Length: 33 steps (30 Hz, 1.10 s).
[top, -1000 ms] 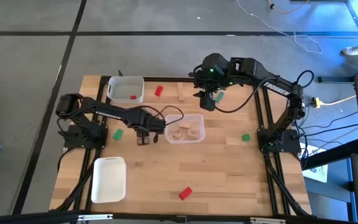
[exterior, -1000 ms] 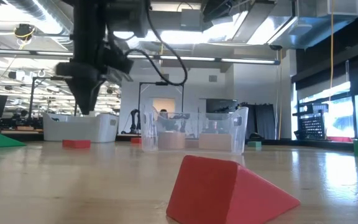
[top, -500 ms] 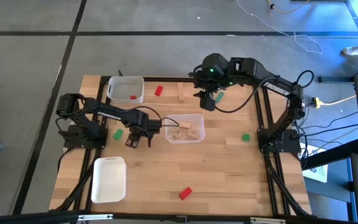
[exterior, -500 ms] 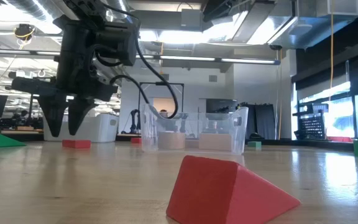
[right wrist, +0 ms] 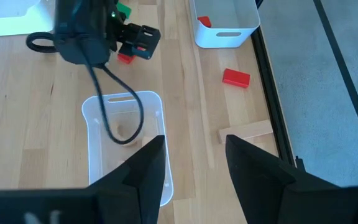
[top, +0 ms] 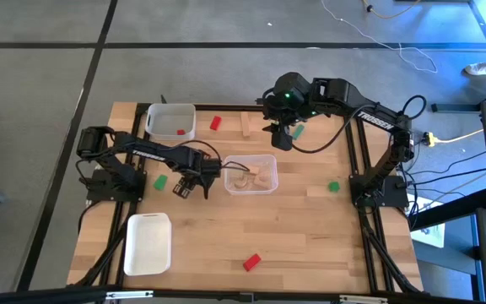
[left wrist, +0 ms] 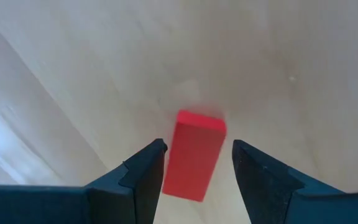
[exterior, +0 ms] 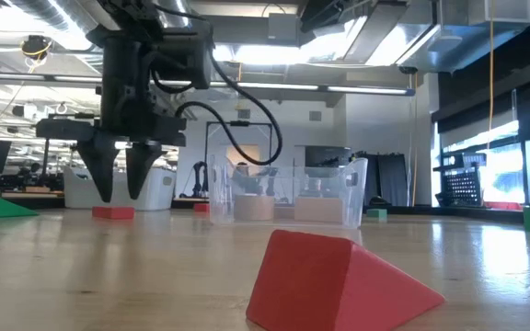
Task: Sort & place blocks by color
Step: Put the red block into the gray bin
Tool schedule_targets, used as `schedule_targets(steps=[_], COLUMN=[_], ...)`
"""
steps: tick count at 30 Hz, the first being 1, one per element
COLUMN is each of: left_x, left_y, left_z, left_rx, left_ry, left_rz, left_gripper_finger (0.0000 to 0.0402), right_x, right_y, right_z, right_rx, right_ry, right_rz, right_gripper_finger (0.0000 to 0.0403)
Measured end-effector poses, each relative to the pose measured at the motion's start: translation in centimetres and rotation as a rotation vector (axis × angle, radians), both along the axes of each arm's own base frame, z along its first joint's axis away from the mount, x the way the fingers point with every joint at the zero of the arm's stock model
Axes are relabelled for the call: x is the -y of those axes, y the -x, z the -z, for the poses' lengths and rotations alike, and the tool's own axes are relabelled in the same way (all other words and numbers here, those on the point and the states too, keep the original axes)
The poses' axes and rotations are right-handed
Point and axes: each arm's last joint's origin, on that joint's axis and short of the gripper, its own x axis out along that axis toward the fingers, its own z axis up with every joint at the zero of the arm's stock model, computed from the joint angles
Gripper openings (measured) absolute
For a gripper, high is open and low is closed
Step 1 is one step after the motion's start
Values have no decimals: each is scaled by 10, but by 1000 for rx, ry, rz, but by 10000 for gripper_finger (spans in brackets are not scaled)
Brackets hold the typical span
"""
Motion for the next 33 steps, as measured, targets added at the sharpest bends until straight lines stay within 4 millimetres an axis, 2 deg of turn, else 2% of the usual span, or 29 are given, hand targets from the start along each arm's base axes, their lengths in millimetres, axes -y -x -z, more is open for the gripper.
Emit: schedule_targets(steps=[6, 13, 24, 33], left_x=[-7, -6, -15, -19], left_y=[1, 2, 3, 10], left_z=[0, 0, 0, 11], left_rx=[-10, -29, -24, -47], left_ry=[7, 49, 82, 86], left_rz=[28, 78, 52, 49], left_gripper_finger=[182, 182, 182, 182], right_x=[0, 0, 0, 0], right_y=[0, 0, 0, 0], right_z=[0, 0, 0, 0], right_rx=[0, 0, -3, -4], right_ry=[0, 2, 15, 15], right_rz=[0, -2, -18, -20], right_gripper_finger=[170, 170, 170, 170])
